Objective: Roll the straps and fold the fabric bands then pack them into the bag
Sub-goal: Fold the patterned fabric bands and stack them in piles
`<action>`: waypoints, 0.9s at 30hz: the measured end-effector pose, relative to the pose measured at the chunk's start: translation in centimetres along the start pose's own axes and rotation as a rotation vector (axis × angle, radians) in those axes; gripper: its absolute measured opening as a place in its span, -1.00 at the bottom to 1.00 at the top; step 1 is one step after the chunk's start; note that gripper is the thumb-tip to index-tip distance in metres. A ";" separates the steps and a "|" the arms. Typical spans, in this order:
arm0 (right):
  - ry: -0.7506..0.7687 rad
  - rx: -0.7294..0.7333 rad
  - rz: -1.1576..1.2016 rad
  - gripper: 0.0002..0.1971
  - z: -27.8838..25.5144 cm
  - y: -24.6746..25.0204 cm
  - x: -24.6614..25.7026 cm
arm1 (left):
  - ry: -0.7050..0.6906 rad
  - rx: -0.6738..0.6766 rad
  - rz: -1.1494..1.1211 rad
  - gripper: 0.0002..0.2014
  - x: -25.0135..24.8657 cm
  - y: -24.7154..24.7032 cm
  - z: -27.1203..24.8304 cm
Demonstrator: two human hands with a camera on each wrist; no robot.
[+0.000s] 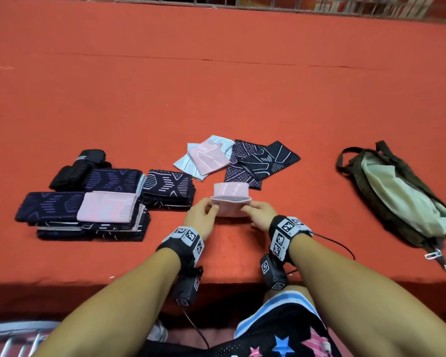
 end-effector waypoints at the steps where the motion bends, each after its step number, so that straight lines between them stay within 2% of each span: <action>1: -0.003 0.000 -0.015 -0.88 0.2 0.1 -0.4 | 0.003 0.024 -0.010 -0.88 0.2 -0.3 0.0; 3: -0.026 0.033 -0.002 -0.88 0.3 -0.3 -1.2 | 0.014 0.061 -0.002 -0.85 0.6 -0.8 0.0; 6: -0.068 0.069 0.012 -0.73 0.4 -0.7 -2.3 | 0.032 0.072 0.073 -0.81 1.3 -1.2 -0.1; 9: -0.123 0.050 -0.142 -0.46 0.4 -0.1 -2.6 | 0.094 0.067 0.130 -0.80 2.6 -1.6 0.0; 11: -0.128 0.025 -0.235 -0.42 0.7 0.3 -2.8 | 0.137 0.057 0.153 -0.79 3.3 -1.7 0.3; 19: -0.129 -0.032 -0.477 -0.52 1.8 0.6 -2.7 | 0.244 -0.051 0.088 -0.90 4.5 -1.4 1.0; 22: -0.159 -0.084 -0.515 -0.75 2.0 0.9 -2.6 | 0.272 -0.096 0.060 -0.80 4.7 -1.2 0.8; 24: -0.154 -0.095 -0.527 -0.74 2.1 1.0 -2.6 | 0.253 -0.078 0.093 -0.77 4.4 -1.4 1.1; 27: -0.091 -0.044 -0.516 -0.80 2.6 0.3 -2.4 | 0.238 -0.024 0.109 -0.87 4.2 -1.7 1.6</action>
Point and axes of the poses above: each hand's wrist, its own z-axis towards the middle knuckle, its own y-axis out of the back of the hand, x = y × z, the point moved 10 cm from there along z, towards the middle knuckle, and after that the axes turned 12 degrees about x, right-handed, at the moved point
